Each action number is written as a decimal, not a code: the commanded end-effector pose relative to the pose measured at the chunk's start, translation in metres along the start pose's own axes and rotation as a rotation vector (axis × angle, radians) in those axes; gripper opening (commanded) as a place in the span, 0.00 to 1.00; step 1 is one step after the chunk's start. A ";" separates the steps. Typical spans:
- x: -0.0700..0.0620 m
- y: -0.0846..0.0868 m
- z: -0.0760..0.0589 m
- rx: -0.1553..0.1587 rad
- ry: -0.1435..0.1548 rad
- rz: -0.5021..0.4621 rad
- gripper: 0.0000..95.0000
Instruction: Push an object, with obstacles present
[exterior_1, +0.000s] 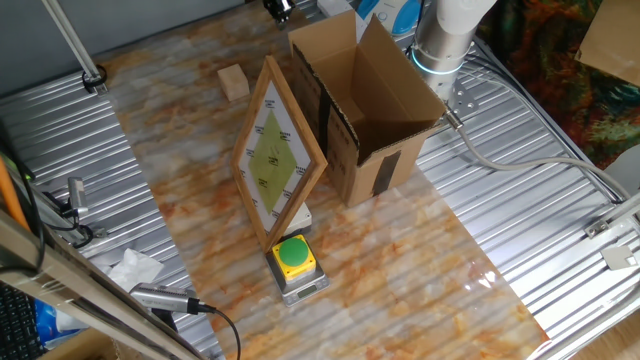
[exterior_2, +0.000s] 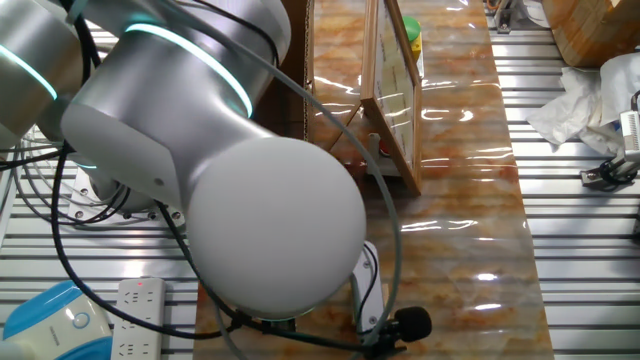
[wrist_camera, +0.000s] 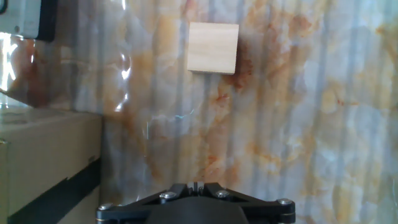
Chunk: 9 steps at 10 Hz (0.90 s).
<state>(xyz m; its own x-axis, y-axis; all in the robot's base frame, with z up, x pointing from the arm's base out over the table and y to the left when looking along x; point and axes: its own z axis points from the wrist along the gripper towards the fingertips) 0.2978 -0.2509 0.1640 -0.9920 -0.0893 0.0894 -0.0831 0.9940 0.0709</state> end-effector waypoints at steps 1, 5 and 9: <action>-0.001 0.000 0.000 -0.003 0.002 -0.008 0.00; -0.001 0.000 0.000 0.019 0.008 -0.008 0.00; -0.001 0.000 0.000 0.040 0.011 0.015 0.00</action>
<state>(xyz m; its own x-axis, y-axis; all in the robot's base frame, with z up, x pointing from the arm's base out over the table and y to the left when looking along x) 0.2982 -0.2507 0.1640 -0.9923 -0.0722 0.1010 -0.0698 0.9972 0.0276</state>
